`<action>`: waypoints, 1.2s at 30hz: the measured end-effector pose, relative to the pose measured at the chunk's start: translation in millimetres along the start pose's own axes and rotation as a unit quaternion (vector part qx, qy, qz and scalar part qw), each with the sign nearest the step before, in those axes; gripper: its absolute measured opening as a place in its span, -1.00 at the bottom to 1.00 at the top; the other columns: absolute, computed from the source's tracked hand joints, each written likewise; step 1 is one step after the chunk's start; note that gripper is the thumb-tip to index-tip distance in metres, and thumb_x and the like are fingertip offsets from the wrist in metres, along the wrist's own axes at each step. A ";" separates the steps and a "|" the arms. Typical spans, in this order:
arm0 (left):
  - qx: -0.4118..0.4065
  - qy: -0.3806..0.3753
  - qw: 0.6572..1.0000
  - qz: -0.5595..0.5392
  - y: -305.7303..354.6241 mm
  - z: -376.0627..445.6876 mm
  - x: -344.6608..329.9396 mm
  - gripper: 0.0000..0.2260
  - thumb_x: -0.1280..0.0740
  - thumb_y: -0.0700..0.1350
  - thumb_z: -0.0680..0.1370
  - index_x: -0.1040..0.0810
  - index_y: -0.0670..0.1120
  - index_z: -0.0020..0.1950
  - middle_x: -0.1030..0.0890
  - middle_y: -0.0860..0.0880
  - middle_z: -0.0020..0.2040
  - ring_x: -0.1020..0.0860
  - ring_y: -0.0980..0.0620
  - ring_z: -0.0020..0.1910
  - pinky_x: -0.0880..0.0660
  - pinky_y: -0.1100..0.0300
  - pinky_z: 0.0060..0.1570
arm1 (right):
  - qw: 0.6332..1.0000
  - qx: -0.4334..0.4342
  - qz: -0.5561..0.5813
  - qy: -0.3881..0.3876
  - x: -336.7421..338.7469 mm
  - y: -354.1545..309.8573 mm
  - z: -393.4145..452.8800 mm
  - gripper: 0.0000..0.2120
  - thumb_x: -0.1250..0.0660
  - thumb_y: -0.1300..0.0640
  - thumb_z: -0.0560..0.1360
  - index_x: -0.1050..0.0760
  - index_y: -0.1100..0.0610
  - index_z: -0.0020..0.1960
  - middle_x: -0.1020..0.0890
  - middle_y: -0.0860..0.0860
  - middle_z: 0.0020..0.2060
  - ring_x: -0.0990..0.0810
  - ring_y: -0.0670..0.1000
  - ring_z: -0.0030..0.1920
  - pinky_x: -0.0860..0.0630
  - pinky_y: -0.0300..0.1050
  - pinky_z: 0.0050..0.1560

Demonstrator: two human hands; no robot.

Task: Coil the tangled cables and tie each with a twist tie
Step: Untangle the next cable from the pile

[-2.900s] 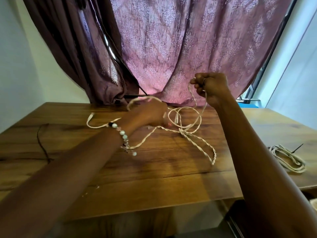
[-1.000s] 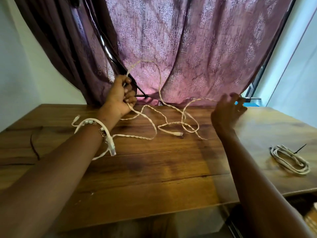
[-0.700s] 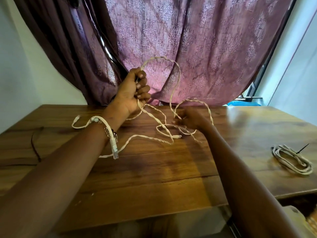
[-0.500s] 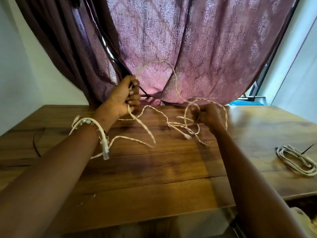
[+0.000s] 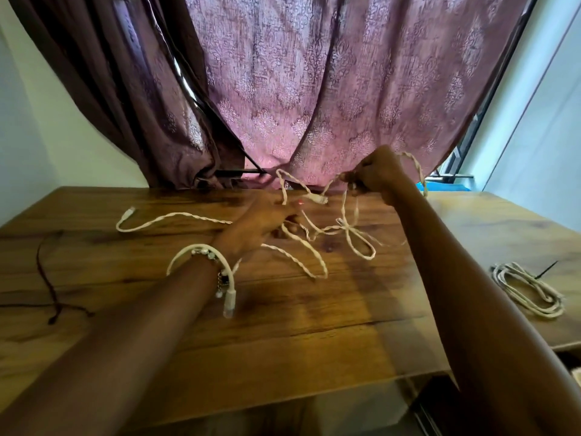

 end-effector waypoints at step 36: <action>0.000 0.081 0.997 0.000 -25.7 16.1 -48.5 -0.92 -0.41 -0.28 0.46 -0.63 -0.11 -0.16 -0.66 -0.12 -0.24 -0.57 0.06 -0.46 -0.47 0.26 -0.45 | 0.575 -0.217 0.783 -0.094 -23.9 -18.2 -21.9 0.00 -0.18 0.83 0.09 0.05 0.36 0.43 -0.48 0.43 -0.40 -0.47 0.11 -0.65 -0.50 -0.38 -0.29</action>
Point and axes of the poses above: each hand's wrist, its own z-axis towards the middle knuckle, its own x-axis out of the back of the hand, y = z × x, the point moved 9 cm from there along z, towards the middle knuckle
